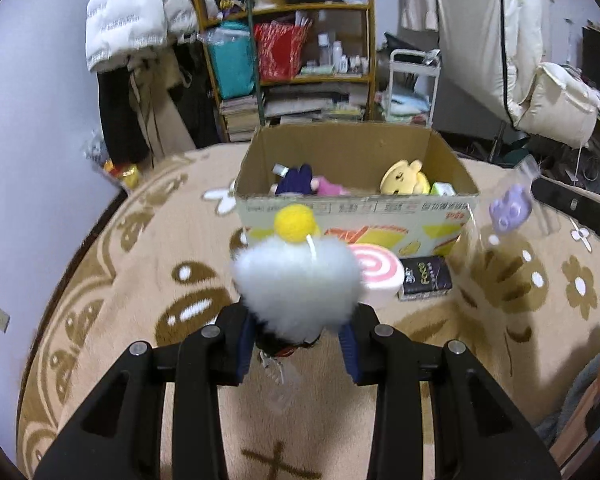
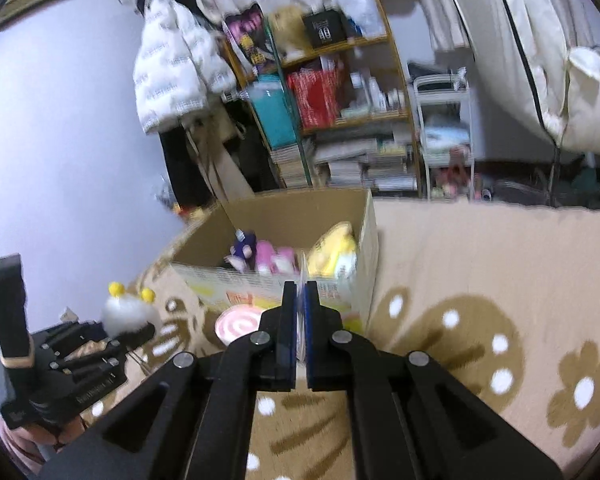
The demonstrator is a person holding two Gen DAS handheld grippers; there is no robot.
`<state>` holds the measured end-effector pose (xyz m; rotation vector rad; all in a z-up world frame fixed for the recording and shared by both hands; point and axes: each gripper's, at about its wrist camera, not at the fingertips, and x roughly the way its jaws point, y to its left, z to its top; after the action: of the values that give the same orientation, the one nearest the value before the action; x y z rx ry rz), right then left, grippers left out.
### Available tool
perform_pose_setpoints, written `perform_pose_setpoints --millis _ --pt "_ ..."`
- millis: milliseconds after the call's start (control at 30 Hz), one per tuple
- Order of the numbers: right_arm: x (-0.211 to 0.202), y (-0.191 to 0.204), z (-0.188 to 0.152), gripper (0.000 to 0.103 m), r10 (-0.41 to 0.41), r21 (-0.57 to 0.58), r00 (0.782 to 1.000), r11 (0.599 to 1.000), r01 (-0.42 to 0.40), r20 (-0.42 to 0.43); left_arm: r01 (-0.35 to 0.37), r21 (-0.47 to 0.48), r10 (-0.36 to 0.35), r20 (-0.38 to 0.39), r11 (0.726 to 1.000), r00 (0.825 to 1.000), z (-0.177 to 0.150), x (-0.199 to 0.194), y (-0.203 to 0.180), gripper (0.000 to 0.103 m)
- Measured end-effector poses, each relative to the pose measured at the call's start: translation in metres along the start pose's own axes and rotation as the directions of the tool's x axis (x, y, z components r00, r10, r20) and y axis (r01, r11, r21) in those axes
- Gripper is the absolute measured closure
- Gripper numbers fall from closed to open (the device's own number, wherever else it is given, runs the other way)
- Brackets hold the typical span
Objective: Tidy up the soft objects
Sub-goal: 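Lift the white plush and bagged purple toy over the cardboard box with both grippers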
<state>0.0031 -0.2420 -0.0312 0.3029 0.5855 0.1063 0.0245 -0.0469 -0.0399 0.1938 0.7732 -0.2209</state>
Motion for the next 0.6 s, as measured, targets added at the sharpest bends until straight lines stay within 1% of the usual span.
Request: perform_pose_setpoints --millis 67,200,333,467,567,600 --pt "-0.006 0.000 0.005 0.099 0.009 -0.003 0.999 1.000 -0.009 0.032 -0.006 0.019 0.006 0.025 1.000 1.000 0.000 -0.002 -0.002 0.069" --pt "-0.017 0.002 0.011 0.099 0.012 0.005 0.997 1.000 -0.013 0.071 -0.020 0.049 0.016 0.083 0.999 0.996 0.002 -0.006 -0.008 0.069" --pt "-0.019 0.003 0.019 0.099 0.022 -0.013 0.994 1.000 -0.021 0.107 -0.013 0.041 0.008 0.127 0.999 0.992 0.005 -0.009 -0.008 0.069" --pt "-0.014 0.003 0.021 0.099 0.028 -0.012 0.993 1.000 -0.026 0.114 -0.017 0.037 0.010 0.174 0.999 0.985 0.008 -0.012 -0.008 0.069" --pt "-0.009 0.003 0.024 0.099 0.030 -0.012 0.992 1.000 -0.029 0.125 0.012 0.023 -0.016 0.205 1.000 0.979 0.019 -0.012 -0.005 0.068" --pt "-0.007 0.003 0.025 0.099 0.031 -0.014 0.991 0.999 -0.029 0.127 0.010 0.023 -0.015 0.210 1.000 0.978 0.022 -0.011 -0.005 0.068"
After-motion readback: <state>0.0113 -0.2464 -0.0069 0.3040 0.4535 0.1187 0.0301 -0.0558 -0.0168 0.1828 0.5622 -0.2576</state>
